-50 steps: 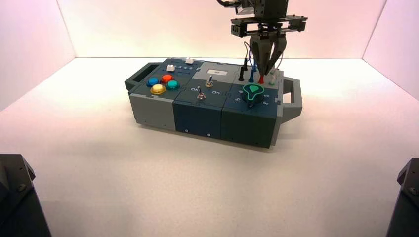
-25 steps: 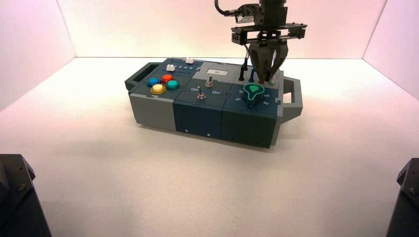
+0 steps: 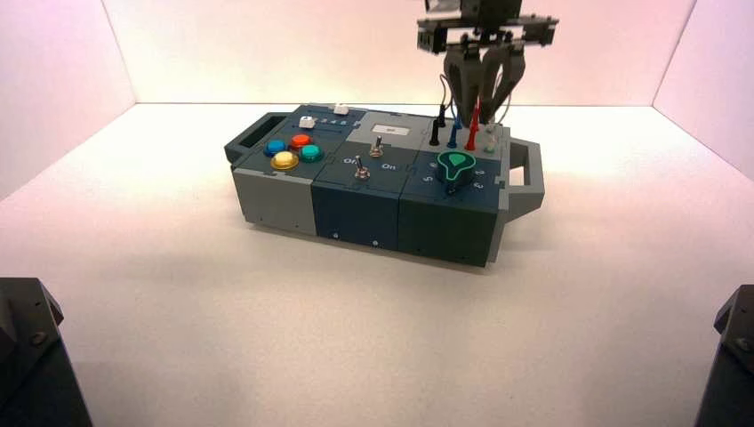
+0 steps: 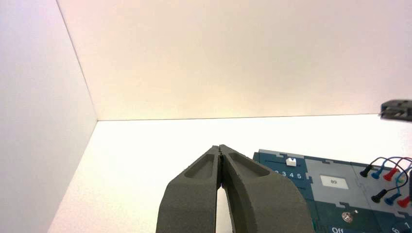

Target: Insert the red wire.

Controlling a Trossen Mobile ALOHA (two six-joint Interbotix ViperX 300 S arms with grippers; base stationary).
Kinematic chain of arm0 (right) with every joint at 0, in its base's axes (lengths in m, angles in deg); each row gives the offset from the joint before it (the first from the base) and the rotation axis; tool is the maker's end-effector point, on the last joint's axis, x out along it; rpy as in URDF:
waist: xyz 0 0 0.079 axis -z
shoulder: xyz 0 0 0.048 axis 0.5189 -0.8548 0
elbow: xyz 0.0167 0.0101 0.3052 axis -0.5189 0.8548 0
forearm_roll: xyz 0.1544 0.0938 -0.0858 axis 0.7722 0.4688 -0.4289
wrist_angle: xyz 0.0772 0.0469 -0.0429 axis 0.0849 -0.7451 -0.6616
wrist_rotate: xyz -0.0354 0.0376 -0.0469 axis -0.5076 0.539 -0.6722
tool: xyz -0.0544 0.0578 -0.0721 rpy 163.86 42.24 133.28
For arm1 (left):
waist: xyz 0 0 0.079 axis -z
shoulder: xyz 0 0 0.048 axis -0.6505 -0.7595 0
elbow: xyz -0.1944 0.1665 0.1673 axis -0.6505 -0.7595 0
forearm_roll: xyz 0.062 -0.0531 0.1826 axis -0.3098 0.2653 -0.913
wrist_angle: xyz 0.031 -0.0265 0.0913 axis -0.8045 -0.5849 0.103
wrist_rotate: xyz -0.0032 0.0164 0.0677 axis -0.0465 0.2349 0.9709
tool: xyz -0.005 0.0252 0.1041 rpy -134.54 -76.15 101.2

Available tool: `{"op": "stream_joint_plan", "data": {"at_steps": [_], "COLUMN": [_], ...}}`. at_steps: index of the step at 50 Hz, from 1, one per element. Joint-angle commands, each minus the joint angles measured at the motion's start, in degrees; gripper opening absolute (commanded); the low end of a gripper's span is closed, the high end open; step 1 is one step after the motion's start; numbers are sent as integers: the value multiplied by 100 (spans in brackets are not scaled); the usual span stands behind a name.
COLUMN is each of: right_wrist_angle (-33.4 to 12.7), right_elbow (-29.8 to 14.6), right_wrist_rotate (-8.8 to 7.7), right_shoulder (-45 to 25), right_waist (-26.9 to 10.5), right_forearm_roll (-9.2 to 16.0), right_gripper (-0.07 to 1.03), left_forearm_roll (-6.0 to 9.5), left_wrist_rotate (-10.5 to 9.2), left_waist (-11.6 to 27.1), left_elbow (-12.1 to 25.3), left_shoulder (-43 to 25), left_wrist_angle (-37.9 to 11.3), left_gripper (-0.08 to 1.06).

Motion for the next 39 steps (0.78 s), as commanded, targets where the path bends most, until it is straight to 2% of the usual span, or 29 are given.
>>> {"op": "stream_joint_plan", "data": {"at_steps": [1,13,29,31,32,39], "right_wrist_angle": [26,114,308,308,308,308], "right_elbow": [-44,44,325,343,387,422], "right_wrist_rotate": [-44,-105,-149,-149,-202,-202], "right_shoulder": [290,439,1283,1301,1345,1292], "right_waist": [-26,-26,-26,-26,-26,-26], "right_forearm_roll": [-9,-9,-9,-9,0,0], "right_gripper": [34,33,32,32,31,31], "left_forearm_roll": [-9,-9,-26,-35,-35,-26], "left_wrist_rotate": [44,88,88,88,88,88], "left_waist": [-35,-44,-53,-53,-53,-53], "left_elbow": [211,202,202,202,211,237], "left_shoulder": [-18,-123,-308,-316,-387,-483], "left_wrist_angle": [26,-44,-114,-114,-114,-114], "left_gripper": [-3,-3,-3,-3,-3,-3]}}
